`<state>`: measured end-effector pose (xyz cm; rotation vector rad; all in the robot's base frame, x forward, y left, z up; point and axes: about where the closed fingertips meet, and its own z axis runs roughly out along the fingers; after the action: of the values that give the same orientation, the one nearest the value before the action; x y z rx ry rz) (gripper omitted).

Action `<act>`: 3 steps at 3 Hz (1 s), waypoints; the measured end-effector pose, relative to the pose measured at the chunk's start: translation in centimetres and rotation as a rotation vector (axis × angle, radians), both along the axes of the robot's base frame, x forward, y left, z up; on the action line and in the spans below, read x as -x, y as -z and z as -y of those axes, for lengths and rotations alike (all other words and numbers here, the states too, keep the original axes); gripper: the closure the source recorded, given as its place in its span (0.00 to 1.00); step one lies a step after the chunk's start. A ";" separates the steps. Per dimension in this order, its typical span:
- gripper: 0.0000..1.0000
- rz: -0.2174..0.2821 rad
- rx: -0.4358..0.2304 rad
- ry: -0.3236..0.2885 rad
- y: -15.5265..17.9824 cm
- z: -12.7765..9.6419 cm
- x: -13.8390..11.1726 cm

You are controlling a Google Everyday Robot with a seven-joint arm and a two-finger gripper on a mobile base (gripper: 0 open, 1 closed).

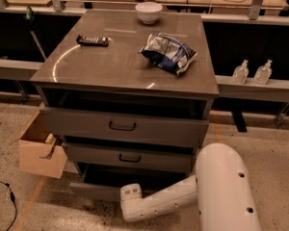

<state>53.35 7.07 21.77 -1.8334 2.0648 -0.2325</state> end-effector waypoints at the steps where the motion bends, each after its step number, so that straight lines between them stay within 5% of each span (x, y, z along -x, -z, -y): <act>1: 0.51 -0.020 -0.007 -0.013 0.4 -0.6 0.3; 3: 0.54 -0.032 -0.016 -0.035 2.2 -1.7 0.0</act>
Offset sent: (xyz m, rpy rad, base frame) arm -0.0031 0.0196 -0.0193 0.0217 0.0419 0.0451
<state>53.36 8.74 19.55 -1.8735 2.0480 -0.1783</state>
